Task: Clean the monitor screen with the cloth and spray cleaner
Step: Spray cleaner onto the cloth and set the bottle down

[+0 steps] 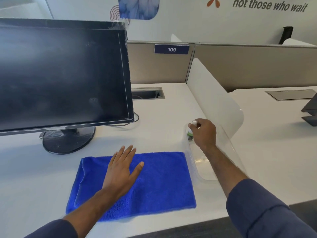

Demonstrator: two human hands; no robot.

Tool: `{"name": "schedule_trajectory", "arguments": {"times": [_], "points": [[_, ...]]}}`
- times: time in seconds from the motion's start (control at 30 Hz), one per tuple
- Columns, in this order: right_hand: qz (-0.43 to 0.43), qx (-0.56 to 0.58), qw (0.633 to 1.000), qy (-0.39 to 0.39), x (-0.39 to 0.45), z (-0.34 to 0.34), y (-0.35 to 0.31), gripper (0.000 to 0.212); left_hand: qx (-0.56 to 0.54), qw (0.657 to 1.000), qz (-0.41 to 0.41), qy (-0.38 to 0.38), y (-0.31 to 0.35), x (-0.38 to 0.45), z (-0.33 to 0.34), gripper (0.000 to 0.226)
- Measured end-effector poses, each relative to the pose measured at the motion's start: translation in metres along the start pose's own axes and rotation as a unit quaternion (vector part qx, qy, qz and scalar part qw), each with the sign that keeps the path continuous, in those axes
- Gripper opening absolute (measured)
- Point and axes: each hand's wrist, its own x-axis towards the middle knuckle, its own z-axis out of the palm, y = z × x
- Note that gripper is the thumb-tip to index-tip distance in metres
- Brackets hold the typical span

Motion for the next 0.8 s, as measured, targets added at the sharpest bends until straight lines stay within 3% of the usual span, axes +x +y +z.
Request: {"name": "schedule_trajectory", "arguments": {"times": [0.33,0.53,0.63,0.7,0.8], "points": [[-0.122,0.048,0.989,0.064,-0.044,-0.047,-0.069,0.027,-0.174,0.983,0.033,0.043,0.072,0.034,-0.046,0.060],[-0.121,0.111,0.986,-0.026,-0.076,-0.047,-0.107,0.022,-0.236,0.968,0.065,0.058,0.088,0.028,-0.078,0.053],[-0.120,0.142,0.978,-0.090,-0.093,-0.038,-0.123,0.019,-0.273,0.959,0.081,0.006,0.083,0.021,-0.092,0.053],[-0.106,0.177,0.971,-0.124,-0.107,-0.028,-0.133,0.015,-0.289,0.953,0.084,-0.024,0.072,0.014,-0.100,0.040],[-0.087,0.211,0.962,-0.152,-0.126,-0.013,-0.140,0.013,-0.313,0.948,0.054,-0.023,0.051,0.002,-0.105,0.028]]}}
